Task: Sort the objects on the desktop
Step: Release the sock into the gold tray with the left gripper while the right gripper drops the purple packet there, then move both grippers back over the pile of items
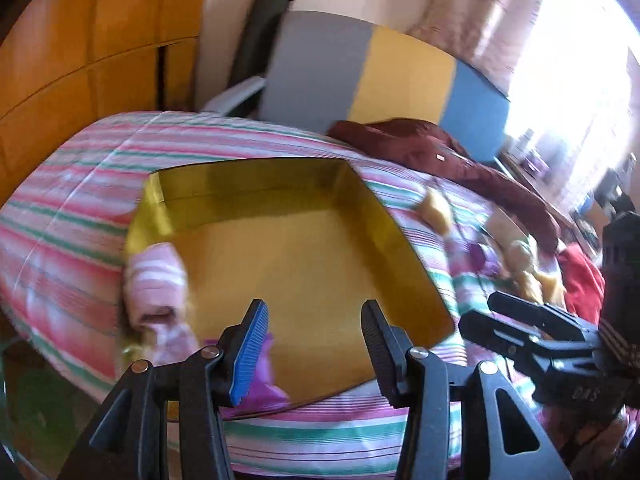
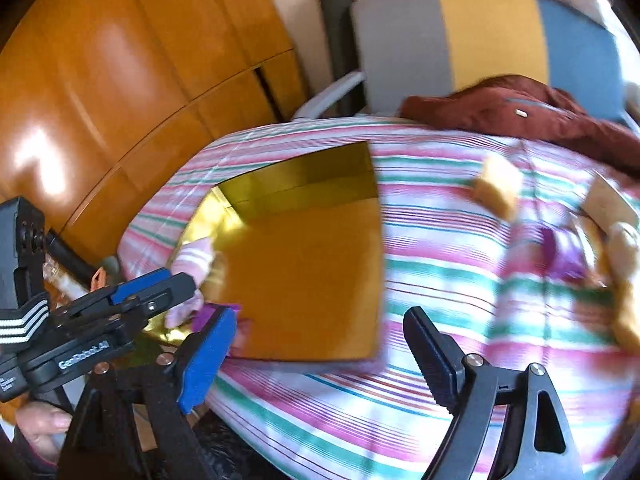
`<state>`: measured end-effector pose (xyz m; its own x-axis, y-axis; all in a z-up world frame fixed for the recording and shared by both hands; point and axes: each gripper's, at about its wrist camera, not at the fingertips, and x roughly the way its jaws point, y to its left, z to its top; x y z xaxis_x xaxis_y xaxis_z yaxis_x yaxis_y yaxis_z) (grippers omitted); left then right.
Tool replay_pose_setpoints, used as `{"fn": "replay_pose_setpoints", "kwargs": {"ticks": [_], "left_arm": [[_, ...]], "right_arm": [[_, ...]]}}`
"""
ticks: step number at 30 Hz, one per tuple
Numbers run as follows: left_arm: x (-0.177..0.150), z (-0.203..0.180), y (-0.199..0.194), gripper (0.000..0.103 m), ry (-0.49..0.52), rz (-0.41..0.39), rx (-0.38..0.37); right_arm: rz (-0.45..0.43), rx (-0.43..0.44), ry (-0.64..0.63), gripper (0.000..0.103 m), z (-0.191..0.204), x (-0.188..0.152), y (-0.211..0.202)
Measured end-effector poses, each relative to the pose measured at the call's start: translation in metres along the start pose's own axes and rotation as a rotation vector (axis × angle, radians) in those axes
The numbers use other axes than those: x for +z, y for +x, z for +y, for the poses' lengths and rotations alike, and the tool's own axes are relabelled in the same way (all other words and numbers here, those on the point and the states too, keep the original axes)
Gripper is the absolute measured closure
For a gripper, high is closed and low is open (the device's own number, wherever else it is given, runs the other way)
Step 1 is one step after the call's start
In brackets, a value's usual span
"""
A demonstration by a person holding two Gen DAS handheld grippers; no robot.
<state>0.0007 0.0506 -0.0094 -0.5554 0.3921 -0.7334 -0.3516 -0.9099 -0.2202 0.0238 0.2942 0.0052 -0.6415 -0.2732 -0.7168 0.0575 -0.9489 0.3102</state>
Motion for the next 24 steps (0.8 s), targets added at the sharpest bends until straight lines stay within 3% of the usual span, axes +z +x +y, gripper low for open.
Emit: {"fn": "replay_pose_setpoints", "kwargs": {"ticks": [8,14,24], "left_arm": [[0.007,-0.075,0.018,0.054,0.143,0.051,-0.127],[0.006,-0.136,0.040,0.054,0.252,0.099,-0.162],[0.009,-0.184,0.079,0.054,0.276,0.177,-0.183]], "right_arm": [[-0.030,-0.138,0.174,0.016,-0.079,-0.024,-0.050],[-0.082,-0.275,0.319,0.009,-0.142,-0.052,-0.109],[-0.104,-0.407,0.494,0.006,-0.200,-0.077,-0.149]]}}
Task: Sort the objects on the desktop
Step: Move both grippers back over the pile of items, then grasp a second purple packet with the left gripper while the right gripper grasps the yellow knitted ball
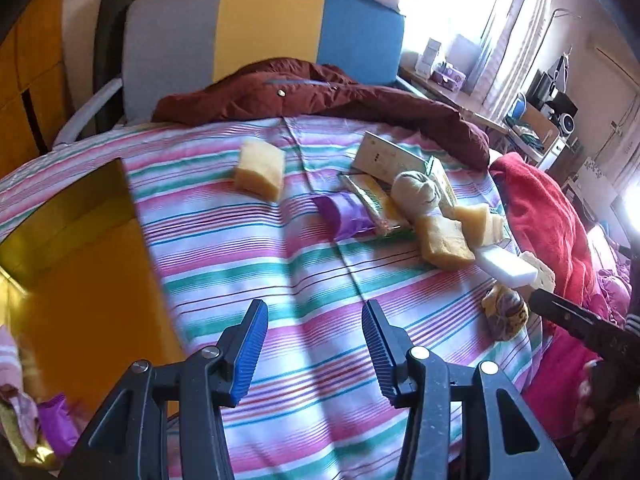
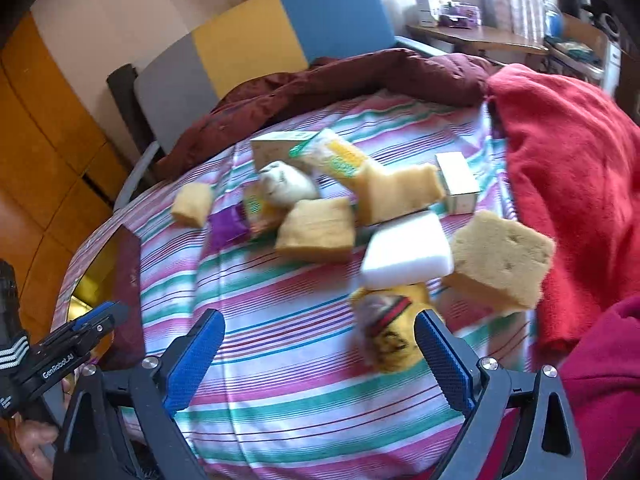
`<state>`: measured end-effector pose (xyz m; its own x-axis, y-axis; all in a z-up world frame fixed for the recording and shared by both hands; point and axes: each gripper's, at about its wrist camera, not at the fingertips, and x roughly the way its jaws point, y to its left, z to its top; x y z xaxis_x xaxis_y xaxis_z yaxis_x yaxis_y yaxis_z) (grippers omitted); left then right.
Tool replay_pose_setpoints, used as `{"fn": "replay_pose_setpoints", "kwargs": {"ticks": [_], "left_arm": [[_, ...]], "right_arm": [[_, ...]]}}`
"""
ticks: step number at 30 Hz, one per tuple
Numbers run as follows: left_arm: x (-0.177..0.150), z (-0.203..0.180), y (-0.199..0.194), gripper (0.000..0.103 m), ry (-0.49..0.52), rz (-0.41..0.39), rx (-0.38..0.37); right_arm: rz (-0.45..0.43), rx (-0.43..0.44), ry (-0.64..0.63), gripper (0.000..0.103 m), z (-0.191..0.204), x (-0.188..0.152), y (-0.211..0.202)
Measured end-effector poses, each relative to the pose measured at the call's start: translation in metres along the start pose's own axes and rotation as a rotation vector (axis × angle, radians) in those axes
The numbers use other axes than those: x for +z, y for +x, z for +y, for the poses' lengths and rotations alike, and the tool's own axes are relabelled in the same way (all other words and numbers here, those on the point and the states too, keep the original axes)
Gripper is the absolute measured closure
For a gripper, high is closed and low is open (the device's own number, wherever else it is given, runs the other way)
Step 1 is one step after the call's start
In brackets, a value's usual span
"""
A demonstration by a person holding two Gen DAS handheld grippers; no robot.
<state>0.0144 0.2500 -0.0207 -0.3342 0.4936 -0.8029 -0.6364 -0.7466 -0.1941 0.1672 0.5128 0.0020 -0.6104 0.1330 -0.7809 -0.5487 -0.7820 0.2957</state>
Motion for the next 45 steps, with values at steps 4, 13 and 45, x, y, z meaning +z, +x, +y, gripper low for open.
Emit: {"fn": "replay_pose_setpoints", "kwargs": {"ticks": [4,13,45], "left_arm": [[0.016,-0.010,0.023,0.055,-0.009,0.026,0.002],[0.058,-0.013,0.083,0.055,-0.143,0.082,-0.027],[0.057,-0.029,0.128,0.063,-0.011,0.077,0.095]], "right_arm": [[-0.001,0.000,0.027,0.006,-0.011,0.000,0.002],[-0.009,0.092,0.071,0.006,-0.020,-0.001,0.005],[0.090,0.034,0.147,0.017,-0.034,0.003,0.030]]}}
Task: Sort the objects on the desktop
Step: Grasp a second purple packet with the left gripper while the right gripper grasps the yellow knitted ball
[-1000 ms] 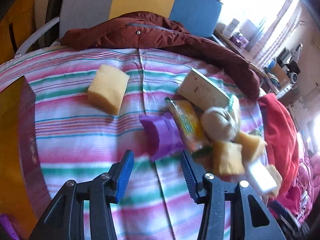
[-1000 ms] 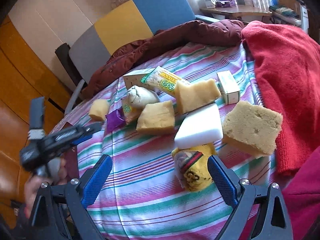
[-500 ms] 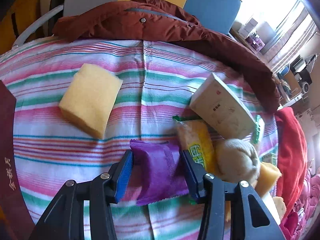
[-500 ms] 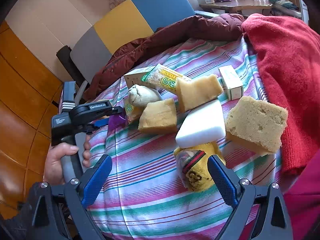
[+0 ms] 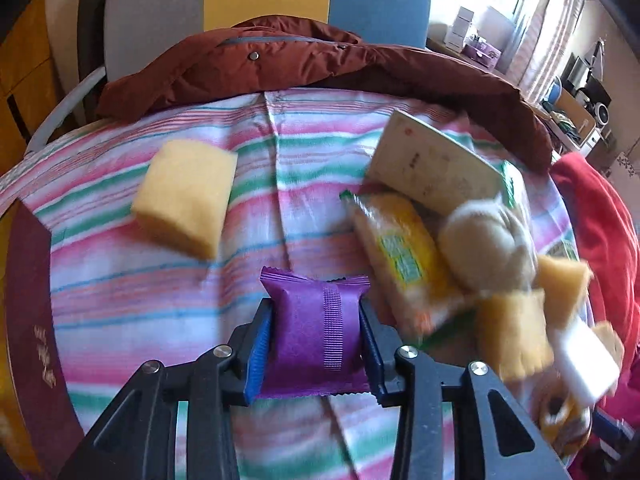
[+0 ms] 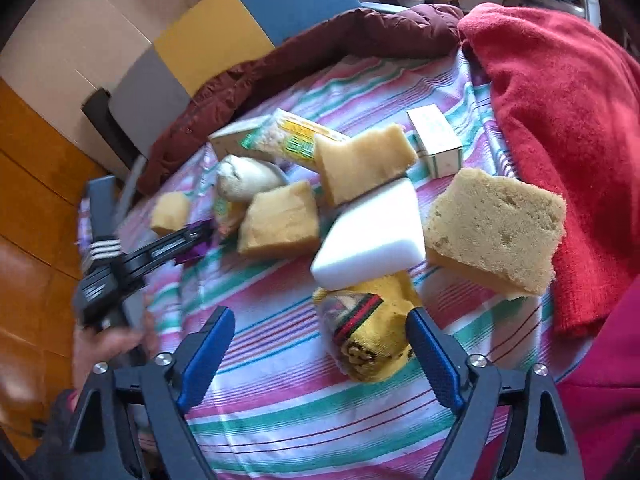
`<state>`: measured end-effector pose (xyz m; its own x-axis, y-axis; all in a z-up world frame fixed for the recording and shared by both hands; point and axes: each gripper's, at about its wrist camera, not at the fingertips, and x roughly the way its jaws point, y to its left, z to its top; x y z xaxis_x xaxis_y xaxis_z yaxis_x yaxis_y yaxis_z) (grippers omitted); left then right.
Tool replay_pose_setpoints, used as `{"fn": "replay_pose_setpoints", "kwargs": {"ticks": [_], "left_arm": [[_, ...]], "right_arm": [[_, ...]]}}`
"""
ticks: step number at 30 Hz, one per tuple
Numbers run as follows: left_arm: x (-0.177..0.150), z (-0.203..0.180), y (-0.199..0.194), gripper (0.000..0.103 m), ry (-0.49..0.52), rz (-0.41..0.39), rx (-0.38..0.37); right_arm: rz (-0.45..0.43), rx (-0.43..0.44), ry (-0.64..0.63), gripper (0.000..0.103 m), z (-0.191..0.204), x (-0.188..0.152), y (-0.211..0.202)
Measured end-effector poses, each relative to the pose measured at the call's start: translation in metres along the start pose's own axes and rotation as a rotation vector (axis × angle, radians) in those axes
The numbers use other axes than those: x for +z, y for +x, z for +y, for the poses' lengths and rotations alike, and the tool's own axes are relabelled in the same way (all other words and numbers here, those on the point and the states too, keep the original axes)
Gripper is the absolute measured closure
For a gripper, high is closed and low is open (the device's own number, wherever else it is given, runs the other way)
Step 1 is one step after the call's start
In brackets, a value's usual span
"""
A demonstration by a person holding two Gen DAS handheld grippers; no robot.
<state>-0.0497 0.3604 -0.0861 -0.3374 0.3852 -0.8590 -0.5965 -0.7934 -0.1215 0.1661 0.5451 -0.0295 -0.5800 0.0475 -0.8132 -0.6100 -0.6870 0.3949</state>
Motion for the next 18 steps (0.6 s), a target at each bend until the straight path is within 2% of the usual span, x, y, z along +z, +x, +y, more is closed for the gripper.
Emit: {"fn": "replay_pose_setpoints", "kwargs": {"ticks": [8,13,15,18], "left_arm": [[-0.045,0.004,-0.028,0.065,0.004,0.003,-0.041],[-0.064,0.014,-0.044,0.065,0.003,-0.022,-0.064],[-0.069,0.019,-0.051,0.065,-0.006,-0.037,-0.075],[-0.076,0.026,-0.070,0.065,-0.010,-0.077,-0.078]], "right_arm": [[0.031,-0.132,-0.030,0.023,0.001,0.006,0.022],[0.093,-0.265,-0.137,0.042,0.013,0.000,0.043],[0.091,-0.305,-0.150,0.059,0.014,0.000,0.044],[0.080,-0.307,-0.162,0.065,0.015,-0.001,0.041]]}}
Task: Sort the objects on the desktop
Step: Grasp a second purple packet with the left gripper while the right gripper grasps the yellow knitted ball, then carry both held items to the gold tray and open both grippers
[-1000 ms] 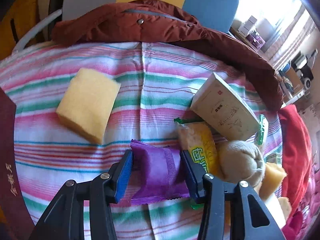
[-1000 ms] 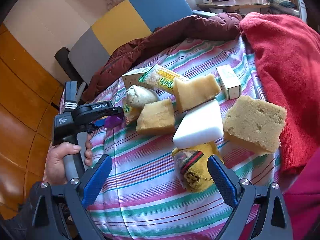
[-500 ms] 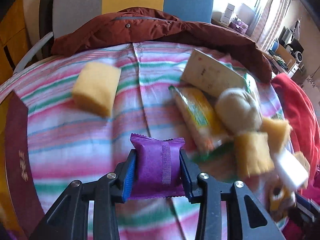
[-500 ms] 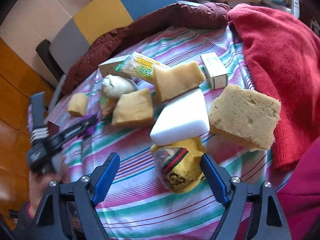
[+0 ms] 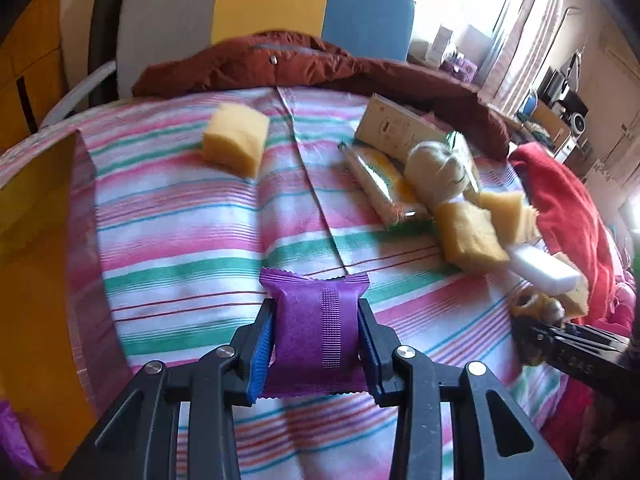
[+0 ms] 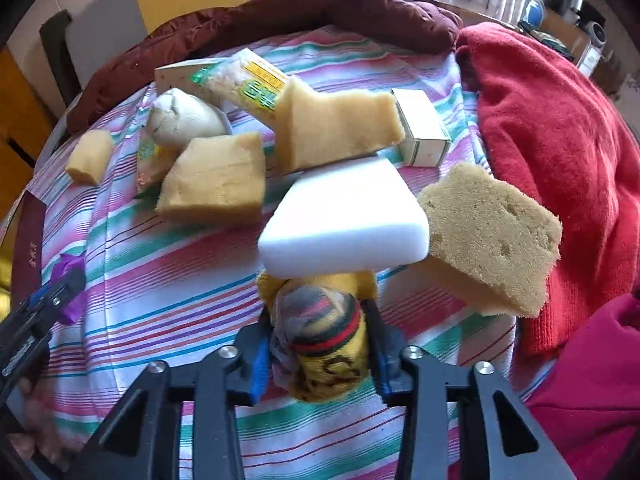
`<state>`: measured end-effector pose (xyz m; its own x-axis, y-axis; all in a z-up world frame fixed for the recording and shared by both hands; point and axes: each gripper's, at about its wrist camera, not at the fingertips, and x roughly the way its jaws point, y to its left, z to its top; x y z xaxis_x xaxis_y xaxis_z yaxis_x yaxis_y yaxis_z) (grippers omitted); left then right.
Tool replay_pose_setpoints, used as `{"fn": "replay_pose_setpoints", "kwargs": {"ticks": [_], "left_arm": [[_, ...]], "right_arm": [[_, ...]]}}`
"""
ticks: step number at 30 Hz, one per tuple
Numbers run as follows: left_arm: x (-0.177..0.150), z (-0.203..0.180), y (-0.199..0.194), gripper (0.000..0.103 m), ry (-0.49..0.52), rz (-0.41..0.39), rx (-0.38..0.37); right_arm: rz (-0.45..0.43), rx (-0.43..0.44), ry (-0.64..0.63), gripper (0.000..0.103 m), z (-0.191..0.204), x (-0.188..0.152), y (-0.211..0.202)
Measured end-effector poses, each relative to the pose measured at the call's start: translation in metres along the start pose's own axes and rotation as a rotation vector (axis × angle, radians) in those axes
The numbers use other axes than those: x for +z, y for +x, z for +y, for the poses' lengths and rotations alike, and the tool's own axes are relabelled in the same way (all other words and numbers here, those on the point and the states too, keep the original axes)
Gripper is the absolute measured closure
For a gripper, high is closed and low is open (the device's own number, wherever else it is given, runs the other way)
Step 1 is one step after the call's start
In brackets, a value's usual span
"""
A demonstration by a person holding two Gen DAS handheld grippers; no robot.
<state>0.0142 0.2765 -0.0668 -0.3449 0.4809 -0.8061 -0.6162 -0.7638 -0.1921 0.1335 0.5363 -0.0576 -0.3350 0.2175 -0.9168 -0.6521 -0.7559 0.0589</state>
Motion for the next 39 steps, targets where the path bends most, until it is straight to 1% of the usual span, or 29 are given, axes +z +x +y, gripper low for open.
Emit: {"fn": "replay_pose_setpoints", "kwargs": {"ticks": [2,3,5,7,8,13,20,25,29,39], "left_arm": [[0.000,0.003,-0.014,0.065,0.000,-0.028,0.007],[0.000,0.004,-0.019,0.065,0.000,-0.040,0.011],[-0.001,0.007,-0.032,0.065,0.004,-0.065,0.034],[-0.002,0.012,-0.044,0.065,-0.004,-0.087,0.046],[-0.002,0.015,-0.050,0.065,-0.008,-0.098,0.054],[-0.002,0.032,-0.072,0.065,-0.025,-0.138,0.105],[-0.006,0.061,-0.096,0.065,-0.089,-0.177,0.165],[-0.010,0.087,-0.114,0.065,-0.128,-0.208,0.222],[-0.014,0.111,-0.121,0.065,-0.173,-0.215,0.257],[-0.025,0.173,-0.133,0.065,-0.273,-0.226,0.405]], "right_arm": [[-0.002,0.017,-0.019,0.066,0.004,-0.002,-0.002],[-0.004,0.041,-0.026,0.067,0.006,-0.003,-0.004],[-0.005,0.107,-0.035,0.067,0.009,-0.006,-0.008],[-0.017,0.217,-0.044,0.067,0.015,-0.011,-0.013],[-0.027,0.258,-0.055,0.067,0.018,-0.014,-0.016],[-0.068,0.401,-0.097,0.067,0.038,-0.021,-0.033],[-0.107,0.486,-0.209,0.067,0.103,-0.025,-0.053],[-0.119,0.538,-0.271,0.067,0.144,-0.021,-0.059],[-0.117,0.601,-0.324,0.067,0.177,-0.020,-0.066],[-0.100,0.708,-0.457,0.066,0.258,-0.020,-0.074]]}}
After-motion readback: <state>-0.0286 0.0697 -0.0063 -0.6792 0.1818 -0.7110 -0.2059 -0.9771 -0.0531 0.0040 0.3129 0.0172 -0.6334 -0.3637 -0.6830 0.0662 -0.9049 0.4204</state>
